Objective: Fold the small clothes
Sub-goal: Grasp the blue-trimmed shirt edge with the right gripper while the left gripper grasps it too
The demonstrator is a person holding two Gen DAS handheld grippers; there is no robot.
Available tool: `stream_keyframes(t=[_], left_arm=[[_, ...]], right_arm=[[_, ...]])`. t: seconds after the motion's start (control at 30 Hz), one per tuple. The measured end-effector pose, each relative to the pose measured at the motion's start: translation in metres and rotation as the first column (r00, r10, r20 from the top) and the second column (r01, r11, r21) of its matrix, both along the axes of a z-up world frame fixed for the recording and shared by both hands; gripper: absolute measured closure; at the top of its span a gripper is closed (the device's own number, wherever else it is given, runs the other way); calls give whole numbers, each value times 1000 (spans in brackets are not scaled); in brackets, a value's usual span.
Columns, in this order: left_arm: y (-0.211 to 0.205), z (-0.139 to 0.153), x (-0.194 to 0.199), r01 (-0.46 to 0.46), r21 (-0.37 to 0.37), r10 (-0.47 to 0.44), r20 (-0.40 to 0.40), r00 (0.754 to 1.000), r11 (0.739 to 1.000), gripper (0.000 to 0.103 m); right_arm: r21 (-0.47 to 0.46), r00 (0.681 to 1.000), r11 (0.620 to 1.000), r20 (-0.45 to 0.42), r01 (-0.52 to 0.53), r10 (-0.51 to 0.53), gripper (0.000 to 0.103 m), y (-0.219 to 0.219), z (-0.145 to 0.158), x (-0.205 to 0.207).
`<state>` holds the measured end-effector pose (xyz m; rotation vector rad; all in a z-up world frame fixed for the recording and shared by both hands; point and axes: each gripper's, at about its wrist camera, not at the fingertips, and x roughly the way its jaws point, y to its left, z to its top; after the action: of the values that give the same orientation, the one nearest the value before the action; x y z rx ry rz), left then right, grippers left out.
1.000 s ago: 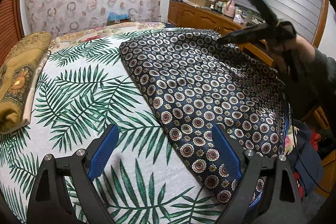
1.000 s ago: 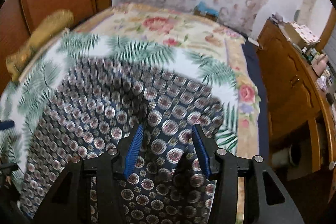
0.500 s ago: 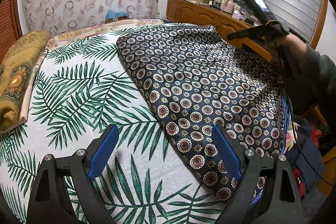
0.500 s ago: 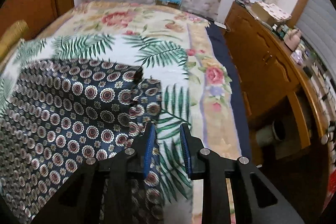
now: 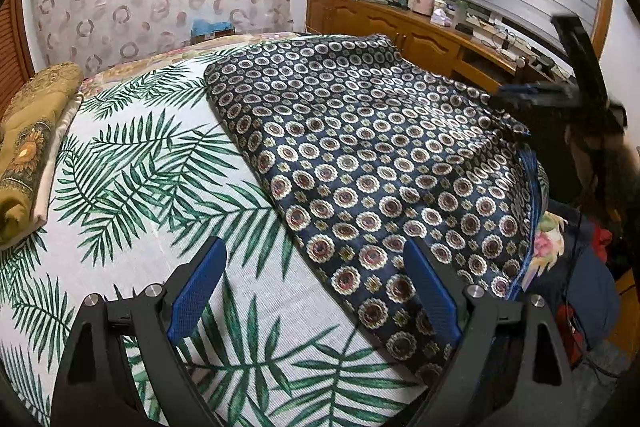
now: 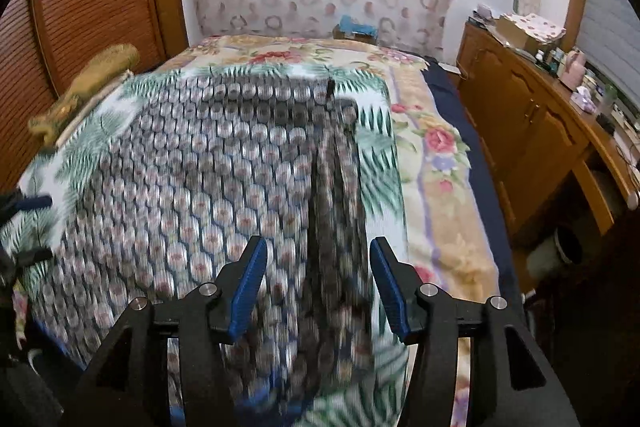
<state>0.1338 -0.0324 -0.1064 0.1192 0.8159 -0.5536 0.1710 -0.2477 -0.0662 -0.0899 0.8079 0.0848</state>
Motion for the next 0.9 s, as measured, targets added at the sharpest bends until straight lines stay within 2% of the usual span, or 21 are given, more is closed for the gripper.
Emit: stream_keyframes(t=[0.17, 0.33, 0.4, 0.57, 0.73, 0.9], left_arm=[[-2, -1, -8, 10, 11, -10, -1, 1000, 1000, 13], [-1, -4, -17, 25, 13, -25, -13, 1000, 1000, 13], [0, -5, -21, 41, 3, -41, -22, 999, 999, 16], [3, -8, -31, 71, -26, -72, -52, 996, 997, 41], [2, -12, -41, 87, -43, -90, -80, 993, 995, 55], [0, -14, -49, 82, -40, -85, -74, 994, 996, 58]], right_arm=[[-15, 999, 999, -5, 35, -35, 48, -9, -8, -36], [42, 999, 998, -33, 41, -39, 48, -10, -15, -55], [50, 999, 998, -34, 41, -39, 48, -8, -14, -65], [67, 998, 997, -38, 43, -41, 48, -7, -17, -76], [82, 998, 996, -44, 38, -34, 48, -8, -19, -83], [57, 998, 998, -54, 22, -19, 48, -1, -18, -90]])
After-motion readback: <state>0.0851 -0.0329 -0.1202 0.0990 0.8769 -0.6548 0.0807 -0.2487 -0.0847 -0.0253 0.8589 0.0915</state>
